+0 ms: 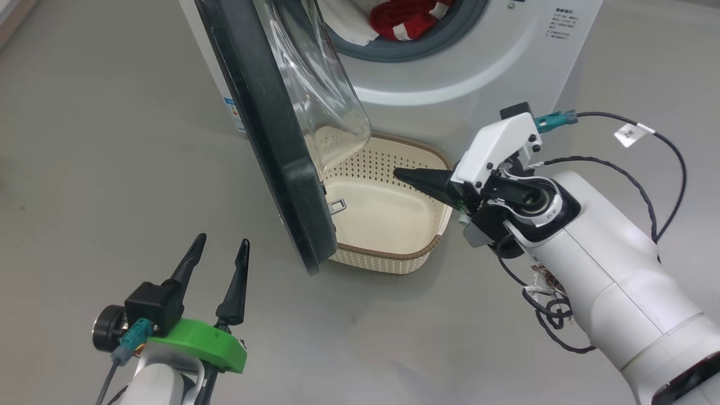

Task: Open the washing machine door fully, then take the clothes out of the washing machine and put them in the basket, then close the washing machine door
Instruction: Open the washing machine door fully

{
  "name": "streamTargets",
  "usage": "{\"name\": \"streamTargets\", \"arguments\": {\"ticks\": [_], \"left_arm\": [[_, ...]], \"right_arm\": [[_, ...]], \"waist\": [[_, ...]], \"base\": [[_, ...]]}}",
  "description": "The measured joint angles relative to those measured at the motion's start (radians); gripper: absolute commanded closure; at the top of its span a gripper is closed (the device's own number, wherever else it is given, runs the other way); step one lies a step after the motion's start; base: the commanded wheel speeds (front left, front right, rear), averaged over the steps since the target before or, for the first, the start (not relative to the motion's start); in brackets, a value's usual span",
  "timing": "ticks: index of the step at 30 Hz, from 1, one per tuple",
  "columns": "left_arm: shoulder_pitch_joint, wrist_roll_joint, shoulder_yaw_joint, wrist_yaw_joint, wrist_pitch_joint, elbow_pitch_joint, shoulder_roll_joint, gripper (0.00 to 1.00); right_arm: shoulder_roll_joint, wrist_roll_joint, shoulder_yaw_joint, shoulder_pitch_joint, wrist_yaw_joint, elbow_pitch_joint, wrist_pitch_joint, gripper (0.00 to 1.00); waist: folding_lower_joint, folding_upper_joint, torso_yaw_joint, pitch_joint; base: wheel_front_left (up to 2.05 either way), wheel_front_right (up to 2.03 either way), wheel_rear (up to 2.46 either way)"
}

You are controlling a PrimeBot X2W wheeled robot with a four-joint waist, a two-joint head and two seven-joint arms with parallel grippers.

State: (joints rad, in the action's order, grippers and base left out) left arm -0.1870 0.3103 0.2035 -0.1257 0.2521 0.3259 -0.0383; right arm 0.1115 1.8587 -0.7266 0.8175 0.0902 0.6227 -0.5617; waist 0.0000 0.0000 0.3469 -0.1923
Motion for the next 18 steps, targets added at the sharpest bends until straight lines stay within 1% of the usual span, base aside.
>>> {"name": "streamTargets", "arguments": {"ticks": [5,11,14,18], "left_arm": [[0.014,-0.011,-0.032,0.0,0.0,-0.001,-0.008,0.0],[0.042,-0.024,-0.075,0.0,0.0,-0.004,-0.017,0.0],[0.053,-0.029,-0.091,0.0,0.0,-0.009,-0.02,0.0],[0.058,-0.035,-0.106,0.0,0.0,-0.017,-0.021,0.0]], "right_arm": [[0.077,-0.122,-0.043,-0.032,-0.05,-0.015,0.092,1.0],[0.137,-0.29,-0.114,-0.071,-0.097,-0.049,0.224,1.0],[0.172,-0.388,-0.151,-0.08,-0.108,-0.067,0.303,1.0],[0.218,-0.508,-0.179,-0.097,-0.11,-0.09,0.425,1.0]], "waist": [[0.0,0.0,-0.032,0.028],[0.0,0.0,-0.079,0.061],[-0.0001,0.0,-0.103,0.075],[0.0,0.0,-0.136,0.092]], "base": [[0.0,0.0,0.0],[0.0,0.0,0.0],[0.0,0.0,0.0],[0.0,0.0,0.0]]}}
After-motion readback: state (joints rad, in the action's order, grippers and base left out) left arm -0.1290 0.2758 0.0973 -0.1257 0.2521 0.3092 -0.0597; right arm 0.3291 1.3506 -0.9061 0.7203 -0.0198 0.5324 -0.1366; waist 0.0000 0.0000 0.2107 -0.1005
